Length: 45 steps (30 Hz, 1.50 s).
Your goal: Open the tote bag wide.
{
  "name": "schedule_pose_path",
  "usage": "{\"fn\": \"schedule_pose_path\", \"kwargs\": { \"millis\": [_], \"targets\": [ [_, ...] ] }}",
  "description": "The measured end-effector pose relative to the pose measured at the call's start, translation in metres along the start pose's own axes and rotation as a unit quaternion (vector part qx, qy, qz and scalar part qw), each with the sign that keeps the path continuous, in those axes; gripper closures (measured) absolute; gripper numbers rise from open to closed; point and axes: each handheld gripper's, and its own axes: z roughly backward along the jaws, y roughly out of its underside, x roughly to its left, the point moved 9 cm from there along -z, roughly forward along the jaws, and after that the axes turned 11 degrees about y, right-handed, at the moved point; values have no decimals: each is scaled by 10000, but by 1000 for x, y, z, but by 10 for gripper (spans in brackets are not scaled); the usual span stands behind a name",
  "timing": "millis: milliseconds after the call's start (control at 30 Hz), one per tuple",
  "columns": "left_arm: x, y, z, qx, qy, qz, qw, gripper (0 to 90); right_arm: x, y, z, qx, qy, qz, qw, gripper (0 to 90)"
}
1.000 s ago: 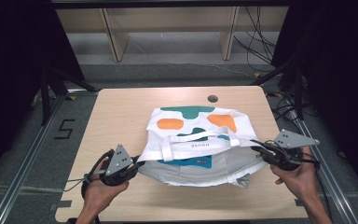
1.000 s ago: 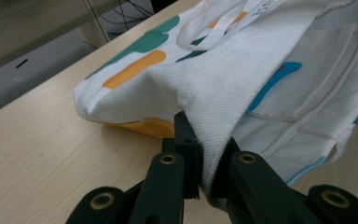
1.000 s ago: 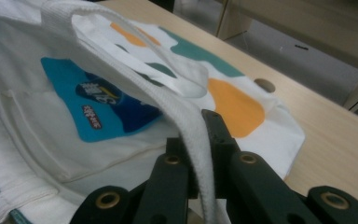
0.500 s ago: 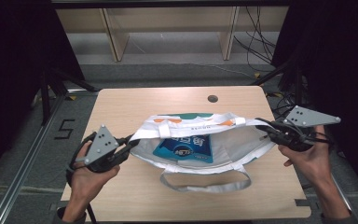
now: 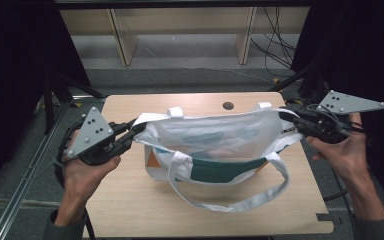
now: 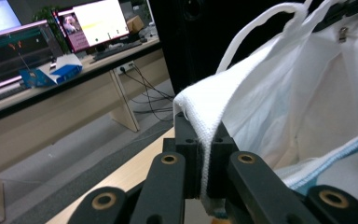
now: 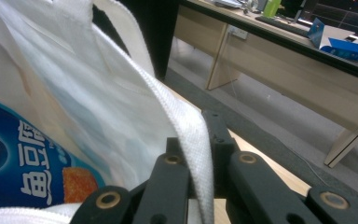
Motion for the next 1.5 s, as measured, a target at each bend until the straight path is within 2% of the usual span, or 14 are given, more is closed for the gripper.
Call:
{"fn": "schedule_pose_path", "kwargs": {
  "millis": [33,233,500,567,667,733,867,1033,1100,1200,1300,1333,1433,1500],
  "targets": [
    [3,3,-4,-81,67,194,9998,864,-2,1,-3,3,40,-7,10000,883],
    [23,34,-14,143,18,421,9990,863,-2,8,-26,174,103,170,9997,883],
    [13,78,-24,540,144,514,9971,859,2,20,-43,401,151,276,9987,883],
    [11,88,-27,518,190,646,9964,859,3,25,-44,427,164,271,9986,883],
    [9,97,-33,525,249,583,9966,858,4,32,-44,477,131,269,9984,883],
    [8,100,-35,483,308,638,9963,857,5,37,-47,488,134,237,9984,883],
    [12,95,-35,491,173,740,9959,858,3,39,-50,483,171,207,9985,883],
    [30,94,-48,551,-65,628,9965,858,-6,38,-61,554,279,138,9980,883],
    [37,95,-56,461,-47,703,9965,858,-9,38,-67,554,343,119,9978,883],
    [47,96,-62,268,20,1033,9943,857,-15,40,-78,577,386,6,9976,883],
    [53,97,-69,321,-53,1050,9939,857,-19,40,-86,718,364,-118,9967,876],
    [54,99,-70,338,-88,1122,9931,857,-21,40,-89,749,380,-115,9964,845],
    [58,105,-73,351,-93,1210,9920,857,-23,36,-87,836,338,-551,9944,754],
    [58,107,-73,343,-80,1263,9914,857,-25,30,-79,798,296,-580,9947,680]
  ]
}}
